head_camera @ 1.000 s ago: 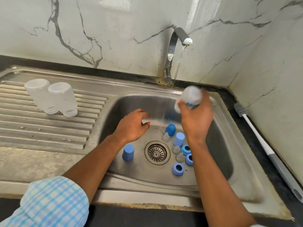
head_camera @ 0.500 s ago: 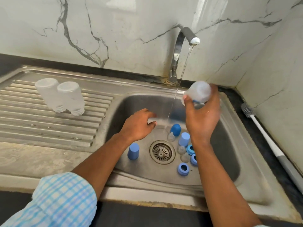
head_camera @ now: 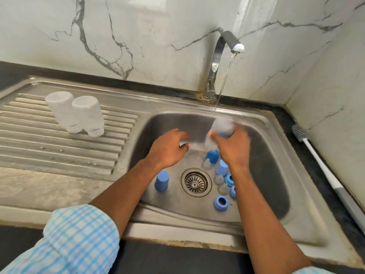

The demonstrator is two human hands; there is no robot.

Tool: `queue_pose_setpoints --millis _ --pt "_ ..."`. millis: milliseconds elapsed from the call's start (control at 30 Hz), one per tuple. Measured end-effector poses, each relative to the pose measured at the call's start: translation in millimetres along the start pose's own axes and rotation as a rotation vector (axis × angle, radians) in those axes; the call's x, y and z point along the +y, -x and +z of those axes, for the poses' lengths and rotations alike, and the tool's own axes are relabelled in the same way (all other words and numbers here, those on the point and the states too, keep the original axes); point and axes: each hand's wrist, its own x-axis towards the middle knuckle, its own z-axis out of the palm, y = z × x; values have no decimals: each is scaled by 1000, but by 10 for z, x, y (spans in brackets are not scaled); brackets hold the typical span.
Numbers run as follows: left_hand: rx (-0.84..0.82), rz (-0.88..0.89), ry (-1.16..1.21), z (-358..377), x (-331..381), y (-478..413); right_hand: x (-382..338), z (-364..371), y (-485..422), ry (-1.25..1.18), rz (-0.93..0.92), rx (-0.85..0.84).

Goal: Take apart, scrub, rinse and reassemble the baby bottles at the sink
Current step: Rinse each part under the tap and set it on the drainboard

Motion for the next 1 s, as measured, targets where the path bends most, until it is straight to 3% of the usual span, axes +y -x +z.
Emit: queue_pose_setpoints --millis 67,167,300,500,733,1000 --pt "35 6 34 -25 15 22 84 38 42 72 68 -131" --pt "93 -3 162 -96 52 69 -35 9 76 -111 25 -75" --pt "137 -13 280 -290 80 179 -235 170 210 -194 -44 -241" --pt "242 -100 265 -792 -177 478 -617 535 386 -303 -132 -436" --pt "338 -249 210 -1291 -595 877 -1056 1097 731 -376 -167 -471" --pt "478 -365 142 -1413 -909 1028 -1279 1433 935 -303 -206 -511"
